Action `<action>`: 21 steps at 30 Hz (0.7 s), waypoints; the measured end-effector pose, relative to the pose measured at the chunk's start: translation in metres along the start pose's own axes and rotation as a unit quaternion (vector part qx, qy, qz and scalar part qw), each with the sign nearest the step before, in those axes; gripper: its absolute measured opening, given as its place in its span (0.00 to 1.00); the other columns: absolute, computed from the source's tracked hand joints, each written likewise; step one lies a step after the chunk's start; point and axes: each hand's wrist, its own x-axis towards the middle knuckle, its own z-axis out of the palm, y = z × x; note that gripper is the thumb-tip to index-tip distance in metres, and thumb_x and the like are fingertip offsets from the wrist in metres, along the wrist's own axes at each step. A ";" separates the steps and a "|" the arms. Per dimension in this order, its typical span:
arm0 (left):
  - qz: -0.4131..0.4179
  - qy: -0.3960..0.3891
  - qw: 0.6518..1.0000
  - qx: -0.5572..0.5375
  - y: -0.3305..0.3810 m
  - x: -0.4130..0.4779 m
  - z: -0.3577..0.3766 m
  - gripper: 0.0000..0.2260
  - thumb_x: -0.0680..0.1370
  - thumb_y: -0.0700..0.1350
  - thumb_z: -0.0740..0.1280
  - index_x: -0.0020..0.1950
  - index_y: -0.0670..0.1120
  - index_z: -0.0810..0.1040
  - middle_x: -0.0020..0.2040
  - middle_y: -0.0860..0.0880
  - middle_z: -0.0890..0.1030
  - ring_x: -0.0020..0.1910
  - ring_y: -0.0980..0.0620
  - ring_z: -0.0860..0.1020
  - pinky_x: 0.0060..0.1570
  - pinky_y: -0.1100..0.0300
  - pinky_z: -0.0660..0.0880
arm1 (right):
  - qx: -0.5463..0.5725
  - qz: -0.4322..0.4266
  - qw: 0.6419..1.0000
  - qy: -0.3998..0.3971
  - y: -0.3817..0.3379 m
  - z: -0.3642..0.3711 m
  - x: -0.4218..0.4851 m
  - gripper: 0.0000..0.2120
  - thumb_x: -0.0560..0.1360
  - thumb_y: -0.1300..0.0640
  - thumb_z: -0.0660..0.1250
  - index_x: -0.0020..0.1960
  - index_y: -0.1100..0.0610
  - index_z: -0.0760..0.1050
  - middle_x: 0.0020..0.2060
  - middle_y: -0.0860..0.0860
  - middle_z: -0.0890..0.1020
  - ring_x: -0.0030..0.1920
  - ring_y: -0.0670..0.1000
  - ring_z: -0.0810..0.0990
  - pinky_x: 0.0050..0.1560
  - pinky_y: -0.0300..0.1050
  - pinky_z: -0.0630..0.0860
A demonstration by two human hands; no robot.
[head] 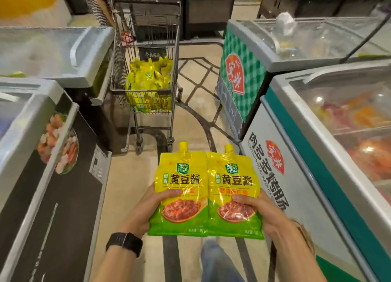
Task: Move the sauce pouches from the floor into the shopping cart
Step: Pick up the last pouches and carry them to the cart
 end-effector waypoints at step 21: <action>-0.001 0.128 0.987 -0.094 0.233 0.391 -0.039 0.41 0.55 0.42 0.83 0.67 0.42 0.75 0.59 0.36 0.83 0.57 0.32 0.82 0.64 0.33 0.73 | -0.077 0.042 0.993 -0.084 -0.283 0.001 0.445 0.47 0.45 0.60 0.85 0.63 0.62 0.74 0.48 0.59 0.86 0.46 0.57 0.86 0.42 0.47 0.82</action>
